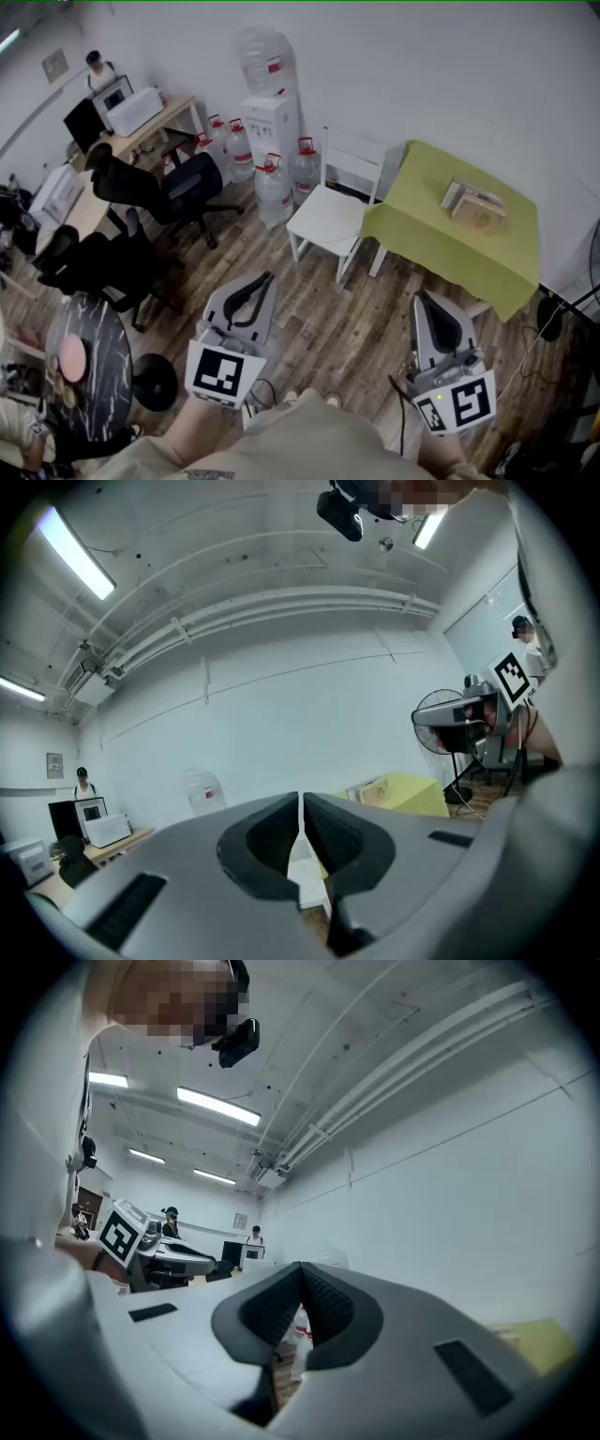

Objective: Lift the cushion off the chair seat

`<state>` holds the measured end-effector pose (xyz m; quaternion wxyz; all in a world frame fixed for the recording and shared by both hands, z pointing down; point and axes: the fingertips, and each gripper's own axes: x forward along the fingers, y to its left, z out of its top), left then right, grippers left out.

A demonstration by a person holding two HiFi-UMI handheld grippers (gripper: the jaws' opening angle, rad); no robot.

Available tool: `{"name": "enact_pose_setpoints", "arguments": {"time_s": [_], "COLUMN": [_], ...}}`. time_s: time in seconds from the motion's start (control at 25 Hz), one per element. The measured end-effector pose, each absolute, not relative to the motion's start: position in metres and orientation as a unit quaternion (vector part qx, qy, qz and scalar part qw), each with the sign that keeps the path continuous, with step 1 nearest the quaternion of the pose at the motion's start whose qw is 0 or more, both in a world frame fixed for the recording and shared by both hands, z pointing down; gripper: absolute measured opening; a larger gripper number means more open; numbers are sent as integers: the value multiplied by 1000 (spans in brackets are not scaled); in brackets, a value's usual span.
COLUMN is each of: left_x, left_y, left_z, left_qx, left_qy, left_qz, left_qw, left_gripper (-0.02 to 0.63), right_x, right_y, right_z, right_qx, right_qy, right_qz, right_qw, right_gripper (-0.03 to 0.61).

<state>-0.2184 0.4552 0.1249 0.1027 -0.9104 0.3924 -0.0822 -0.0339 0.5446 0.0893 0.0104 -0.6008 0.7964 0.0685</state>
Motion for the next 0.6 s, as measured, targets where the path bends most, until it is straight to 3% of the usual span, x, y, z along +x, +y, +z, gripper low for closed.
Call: {"name": "enact_pose_setpoints", "arguments": {"time_s": [0.6], "left_x": [-181], "left_y": [462], "left_z": [131], "left_qx": [-908], "left_qy": [397], "left_qz": [-91], "left_qw": [96], "left_gripper": [34], "right_x": [3], "right_y": [551], "right_z": [99], "right_qx": [-586], "right_qy": [808], "right_qz": [56], "right_qw": [31], "right_gripper": [23]}}
